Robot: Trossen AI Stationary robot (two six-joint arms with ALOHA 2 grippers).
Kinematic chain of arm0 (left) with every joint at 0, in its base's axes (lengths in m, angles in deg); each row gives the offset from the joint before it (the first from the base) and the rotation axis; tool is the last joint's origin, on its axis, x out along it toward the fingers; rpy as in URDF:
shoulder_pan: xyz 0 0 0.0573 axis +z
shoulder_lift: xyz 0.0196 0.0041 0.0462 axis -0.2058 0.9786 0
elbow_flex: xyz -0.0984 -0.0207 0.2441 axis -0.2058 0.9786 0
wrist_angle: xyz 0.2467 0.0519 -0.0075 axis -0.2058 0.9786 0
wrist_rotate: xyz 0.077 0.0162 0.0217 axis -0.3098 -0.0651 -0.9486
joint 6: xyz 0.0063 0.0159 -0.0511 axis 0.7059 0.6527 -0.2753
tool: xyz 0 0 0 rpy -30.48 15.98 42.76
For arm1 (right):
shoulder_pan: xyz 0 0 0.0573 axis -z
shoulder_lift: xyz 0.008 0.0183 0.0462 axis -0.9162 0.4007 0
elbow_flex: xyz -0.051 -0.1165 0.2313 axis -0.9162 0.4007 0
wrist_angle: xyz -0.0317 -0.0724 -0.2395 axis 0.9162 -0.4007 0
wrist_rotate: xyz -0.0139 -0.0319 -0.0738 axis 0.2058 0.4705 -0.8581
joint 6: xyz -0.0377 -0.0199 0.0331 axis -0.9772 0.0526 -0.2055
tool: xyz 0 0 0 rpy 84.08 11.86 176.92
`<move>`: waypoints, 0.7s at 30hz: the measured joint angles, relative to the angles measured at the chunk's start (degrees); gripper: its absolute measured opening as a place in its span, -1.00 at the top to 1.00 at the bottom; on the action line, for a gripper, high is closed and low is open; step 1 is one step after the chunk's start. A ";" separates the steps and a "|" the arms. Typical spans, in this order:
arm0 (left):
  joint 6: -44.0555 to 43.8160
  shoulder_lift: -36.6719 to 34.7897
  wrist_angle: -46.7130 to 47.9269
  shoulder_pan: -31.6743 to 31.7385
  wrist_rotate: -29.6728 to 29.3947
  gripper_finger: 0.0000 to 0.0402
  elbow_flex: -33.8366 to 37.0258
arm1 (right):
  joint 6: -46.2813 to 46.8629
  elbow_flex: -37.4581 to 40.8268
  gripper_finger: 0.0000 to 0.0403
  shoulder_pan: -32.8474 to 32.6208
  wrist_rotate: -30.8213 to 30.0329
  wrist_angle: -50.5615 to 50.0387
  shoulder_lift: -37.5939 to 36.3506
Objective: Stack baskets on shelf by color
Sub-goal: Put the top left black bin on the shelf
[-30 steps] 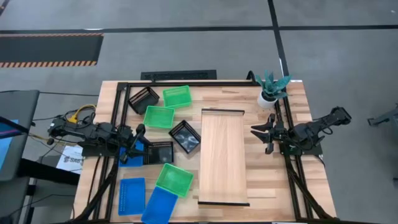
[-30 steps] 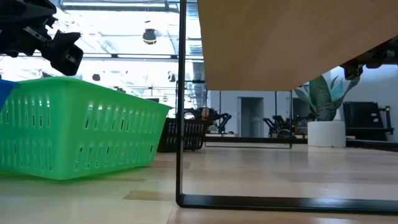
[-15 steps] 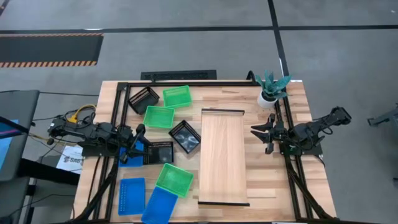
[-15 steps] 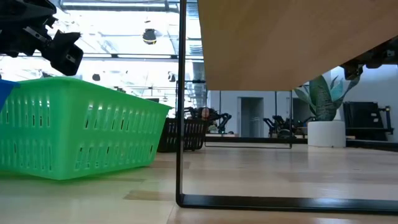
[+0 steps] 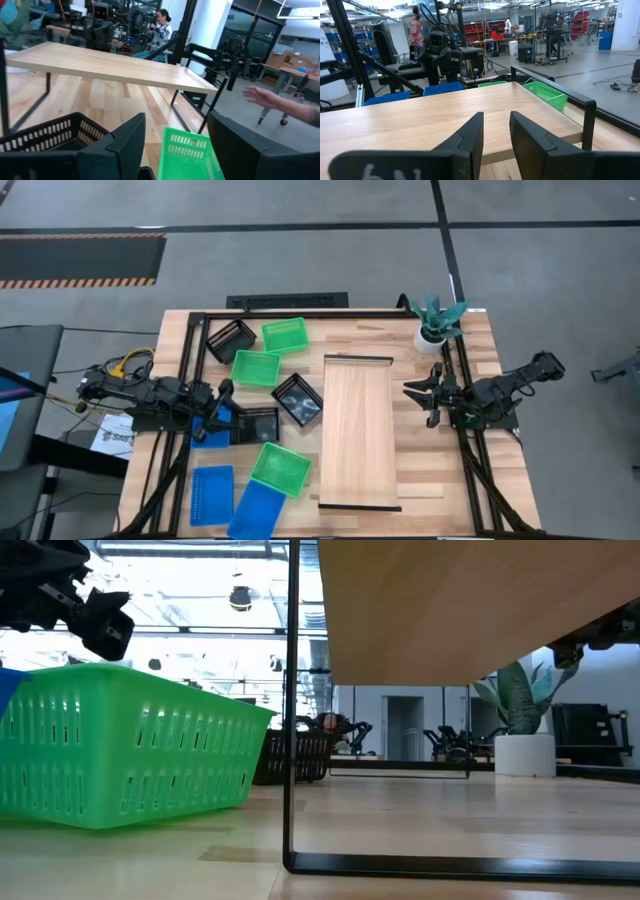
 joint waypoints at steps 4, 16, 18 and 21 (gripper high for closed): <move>0.44 0.02 -0.96 0.00 -4.21 0.00 0.02 | 0.00 0.01 0.41 -0.02 0.00 0.01 0.02; -5.13 0.01 -1.78 0.02 -17.48 0.00 0.02 | -5.43 0.01 0.41 -0.02 0.01 -0.02 0.01; -6.63 0.00 -1.76 0.02 -17.26 0.00 0.02 | -6.35 -0.01 0.41 -0.02 0.00 -0.02 0.02; -6.39 0.01 -1.71 0.02 -17.27 0.00 0.02 | -6.36 -0.01 0.41 0.00 0.00 0.07 0.02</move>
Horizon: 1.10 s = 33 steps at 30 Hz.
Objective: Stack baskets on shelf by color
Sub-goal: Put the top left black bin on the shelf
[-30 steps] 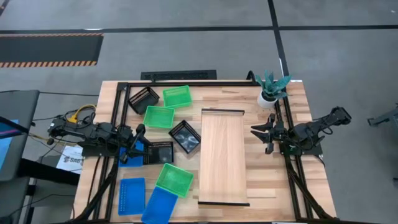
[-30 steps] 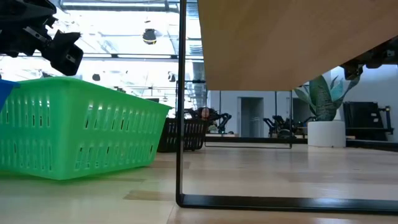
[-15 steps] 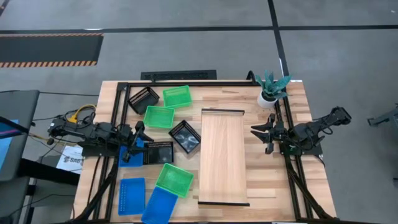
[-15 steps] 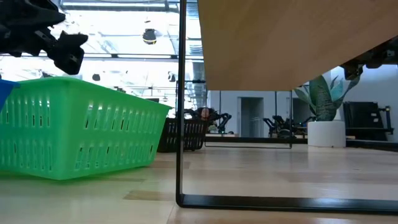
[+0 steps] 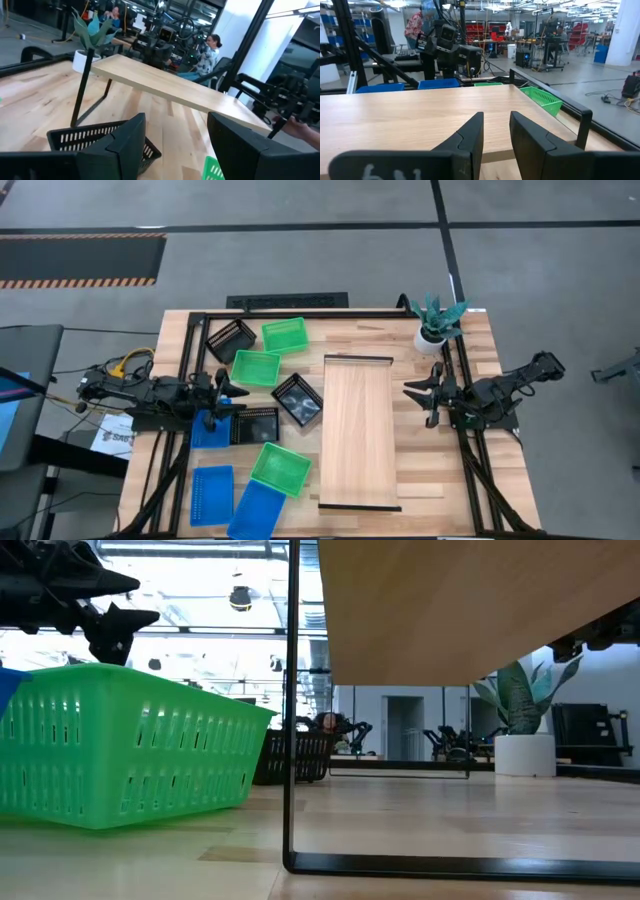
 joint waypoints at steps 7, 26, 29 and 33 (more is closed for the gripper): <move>-2.56 0.01 -5.62 0.00 -3.49 0.00 0.00 | -3.88 -0.04 0.41 0.70 -0.20 1.10 0.00; -8.07 23.30 4.59 2.12 -33.30 0.00 -25.68 | 4.43 -0.89 0.41 0.55 -0.20 1.36 -0.02; -13.11 33.39 19.05 5.59 -34.96 0.00 -37.57 | 6.39 -0.93 0.41 0.55 -0.20 1.36 -0.02; -16.15 45.85 39.37 13.72 -33.01 0.00 -53.42 | 10.17 -0.95 0.41 0.57 -0.20 0.64 -0.02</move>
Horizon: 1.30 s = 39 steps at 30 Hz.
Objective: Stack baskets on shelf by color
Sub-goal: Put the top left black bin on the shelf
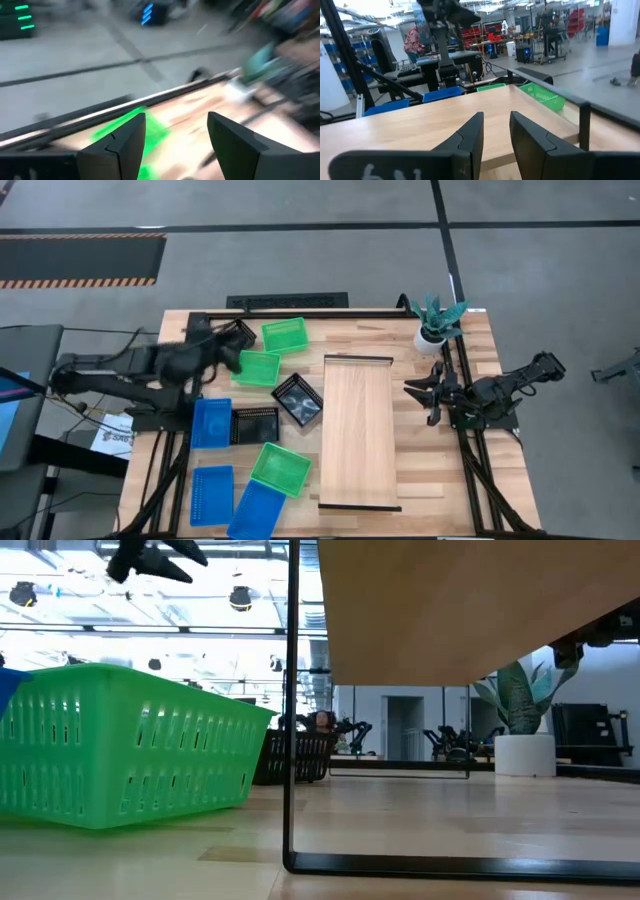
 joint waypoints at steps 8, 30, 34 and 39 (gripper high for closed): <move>11.51 14.47 14.44 26.51 25.83 0.00 -19.66 | 3.86 -0.13 0.41 0.00 0.01 -2.26 0.01; 32.44 46.56 22.91 58.54 32.22 0.00 -21.51 | 4.23 -0.20 0.41 0.00 0.01 -3.16 0.02; 33.77 49.25 23.03 58.54 32.22 0.00 -21.51 | 5.19 -0.24 0.41 0.00 0.01 -3.74 0.01; 36.71 50.50 23.06 59.06 31.94 0.00 -21.51 | 5.32 -0.24 0.41 0.00 0.05 -3.83 0.00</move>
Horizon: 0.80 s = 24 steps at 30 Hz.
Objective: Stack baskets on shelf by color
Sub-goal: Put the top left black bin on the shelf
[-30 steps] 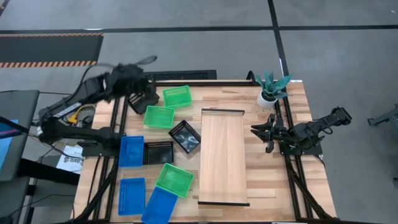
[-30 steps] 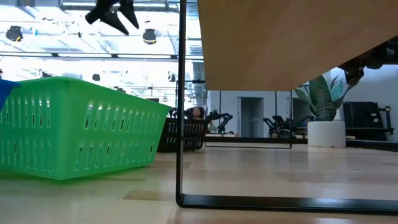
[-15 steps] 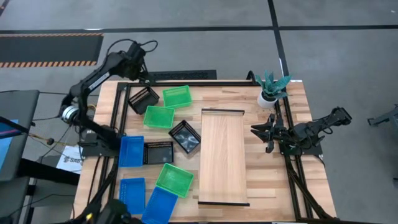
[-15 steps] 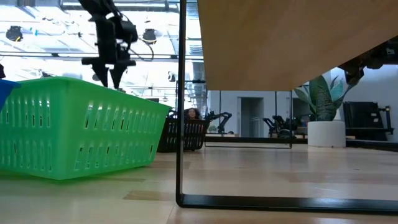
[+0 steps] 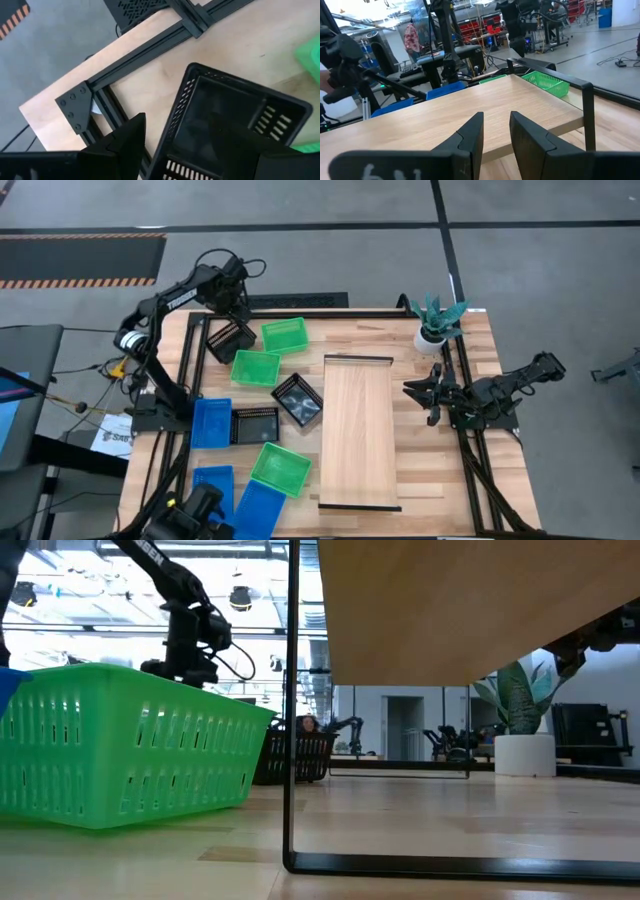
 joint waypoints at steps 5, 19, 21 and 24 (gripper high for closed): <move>1.84 0.03 -0.89 1.40 1.66 0.00 0.00 | -0.01 0.00 0.41 0.00 0.04 -0.11 0.02; 5.44 0.03 -3.55 2.48 7.99 0.00 1.11 | -0.02 0.02 0.41 0.01 0.18 -0.15 0.02; 5.74 0.03 -3.91 2.48 7.66 0.00 3.00 | -0.02 0.04 0.41 0.00 0.20 -0.16 0.02; 6.98 0.05 -4.04 2.53 6.70 0.00 5.05 | -0.04 0.04 0.41 0.00 0.20 -0.15 0.02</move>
